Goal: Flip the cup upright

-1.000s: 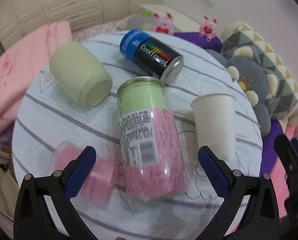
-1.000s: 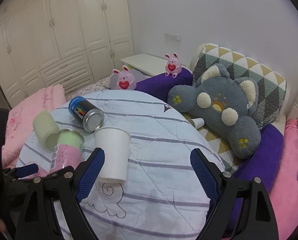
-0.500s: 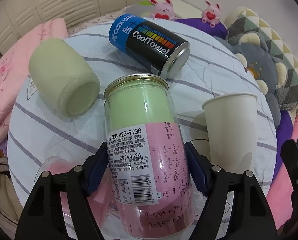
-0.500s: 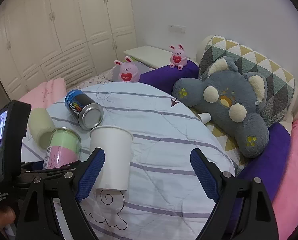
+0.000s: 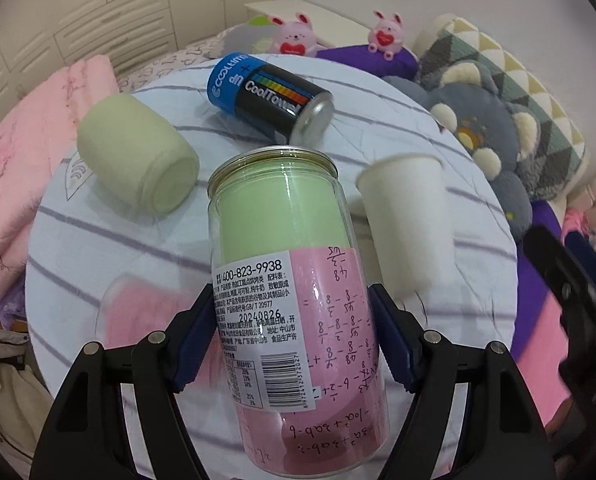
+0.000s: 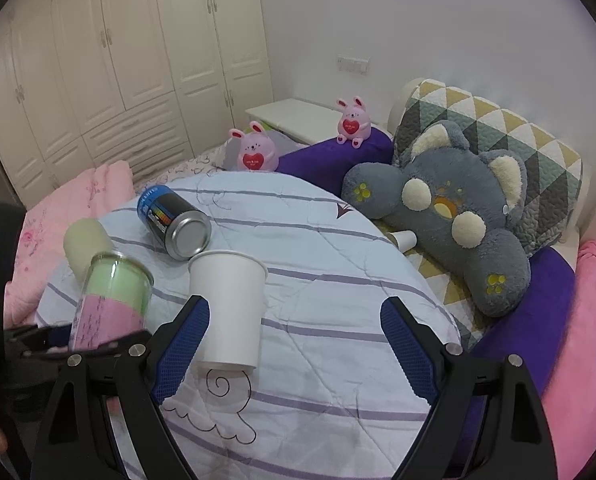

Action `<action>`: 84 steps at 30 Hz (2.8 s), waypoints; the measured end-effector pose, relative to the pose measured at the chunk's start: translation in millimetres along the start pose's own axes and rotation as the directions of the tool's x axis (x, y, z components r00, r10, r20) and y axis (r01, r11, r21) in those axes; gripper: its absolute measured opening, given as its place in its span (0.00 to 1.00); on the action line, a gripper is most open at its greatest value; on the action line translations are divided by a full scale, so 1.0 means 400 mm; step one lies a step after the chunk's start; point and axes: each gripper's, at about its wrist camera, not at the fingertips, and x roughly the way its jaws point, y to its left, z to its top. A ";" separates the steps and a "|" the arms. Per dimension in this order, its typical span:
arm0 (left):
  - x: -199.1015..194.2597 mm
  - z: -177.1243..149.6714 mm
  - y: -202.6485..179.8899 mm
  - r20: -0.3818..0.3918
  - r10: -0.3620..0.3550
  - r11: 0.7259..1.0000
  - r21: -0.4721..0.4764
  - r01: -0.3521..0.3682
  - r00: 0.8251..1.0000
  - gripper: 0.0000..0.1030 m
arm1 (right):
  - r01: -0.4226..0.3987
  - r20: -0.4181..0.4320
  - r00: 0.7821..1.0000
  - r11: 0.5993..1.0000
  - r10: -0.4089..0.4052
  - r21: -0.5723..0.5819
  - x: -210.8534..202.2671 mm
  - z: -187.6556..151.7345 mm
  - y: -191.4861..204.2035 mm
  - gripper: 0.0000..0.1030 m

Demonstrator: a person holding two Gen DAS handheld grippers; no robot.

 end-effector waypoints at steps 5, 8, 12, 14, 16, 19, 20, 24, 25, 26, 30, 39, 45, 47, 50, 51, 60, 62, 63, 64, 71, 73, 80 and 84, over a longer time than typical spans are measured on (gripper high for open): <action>-0.031 -0.054 -0.018 0.004 -0.004 1.000 0.022 0.004 1.000 0.73 | -0.013 0.002 1.000 1.000 0.013 0.000 -0.037 -0.018 0.006 0.86; -0.041 -0.090 -0.032 0.003 -0.007 0.999 0.045 0.006 1.000 0.73 | -0.012 -0.003 1.000 1.000 0.012 -0.010 -0.054 -0.035 0.012 0.86; -0.044 -0.134 -0.055 -0.002 -0.002 0.995 0.097 0.002 1.000 0.73 | -0.003 -0.026 1.000 1.000 0.003 -0.013 -0.059 -0.064 0.018 0.86; -0.046 -0.153 -0.065 -0.003 0.000 0.993 0.117 0.000 1.000 0.73 | 0.002 -0.042 0.999 1.000 -0.002 -0.014 -0.057 -0.077 0.019 0.86; -0.046 -0.167 -0.070 -0.003 0.002 0.992 0.127 -0.001 1.000 0.73 | 0.000 -0.049 0.999 1.000 -0.001 -0.013 -0.060 -0.088 0.020 0.86; -0.043 -0.183 -0.075 0.000 0.017 0.991 0.131 -0.017 1.000 0.73 | 0.004 -0.049 0.999 1.000 -0.005 -0.029 -0.066 -0.101 0.032 0.86; -0.039 -0.187 -0.073 0.000 0.026 0.991 0.129 -0.026 1.000 0.73 | 0.010 -0.047 0.999 0.999 -0.012 -0.037 -0.066 -0.104 0.036 0.86; -0.031 -0.197 -0.071 -0.007 0.068 0.989 0.132 -0.066 0.998 0.76 | 0.010 -0.060 0.998 0.999 -0.012 -0.047 -0.065 -0.107 0.045 0.86; -0.036 -0.200 -0.070 0.001 0.072 0.988 0.136 -0.071 0.997 0.81 | 0.010 -0.064 0.998 0.999 -0.013 -0.050 -0.066 -0.107 0.047 0.86; -0.047 -0.205 -0.068 0.014 0.066 0.988 0.140 -0.067 0.998 0.84 | 0.007 -0.068 0.998 0.999 -0.010 -0.051 -0.067 -0.108 0.049 0.86; -0.100 -0.225 -0.057 0.074 0.002 0.989 0.150 -0.013 0.997 0.87 | -0.064 -0.098 0.993 0.998 0.064 -0.006 -0.079 -0.105 0.049 0.86; -0.144 -0.273 0.001 0.111 -0.021 0.991 0.136 0.006 0.994 0.92 | -0.129 -0.139 0.982 0.992 0.126 -0.008 -0.105 -0.113 0.123 0.86; -0.145 -0.295 0.034 0.107 -0.037 0.993 0.119 0.024 0.994 0.93 | -0.140 -0.179 0.975 0.990 0.132 -0.032 -0.101 -0.133 0.174 0.86; -0.147 -0.297 0.041 0.112 -0.041 0.993 0.119 0.028 0.993 0.93 | -0.140 -0.187 0.974 0.990 0.132 -0.034 -0.100 -0.136 0.182 0.86; -0.153 -0.303 0.049 0.125 -0.047 0.992 0.124 0.031 0.991 0.93 | -0.132 -0.192 0.974 0.990 0.121 -0.045 -0.100 -0.138 0.199 0.86; -0.155 -0.303 0.051 0.130 -0.049 0.991 0.127 0.033 0.990 0.93 | -0.129 -0.191 0.975 0.991 0.118 -0.046 -0.100 -0.137 0.202 0.86; -0.154 -0.321 0.070 0.141 -0.115 0.987 0.128 0.097 0.983 0.97 | -0.143 -0.237 0.963 0.989 0.129 -0.045 -0.078 -0.139 0.232 0.86; -0.151 -0.322 0.069 0.137 -0.123 0.986 0.131 0.106 0.983 0.98 | -0.164 -0.274 0.950 0.986 0.150 -0.031 -0.059 -0.145 0.236 0.86; -0.149 -0.322 0.070 0.134 -0.129 0.985 0.129 0.112 0.982 0.98 | -0.171 -0.284 0.946 0.985 0.157 -0.024 -0.052 -0.149 0.239 0.86; -0.147 -0.321 0.071 0.131 -0.135 0.985 0.129 0.118 0.982 0.98 | -0.174 -0.298 0.941 0.984 0.161 -0.020 -0.042 -0.151 0.244 0.86; -0.128 -0.301 0.075 0.109 -0.155 0.980 0.140 0.139 0.982 1.00 | -0.271 -0.396 0.880 0.962 0.263 0.036 0.026 -0.164 0.258 0.86; -0.120 -0.292 0.075 0.098 -0.158 0.980 0.138 0.144 0.983 1.00 | -0.295 -0.410 0.865 0.954 0.290 0.052 0.038 -0.168 0.256 0.86; -0.088 -0.266 0.066 0.068 -0.161 0.979 0.134 0.151 0.985 1.00 | -0.377 -0.436 0.818 0.922 0.376 0.089 0.068 -0.169 0.247 0.73; -0.078 -0.264 0.068 0.053 -0.167 0.979 0.124 0.159 0.985 1.00 | -0.421 -0.448 0.787 0.900 0.424 0.112 0.081 -0.170 0.245 0.69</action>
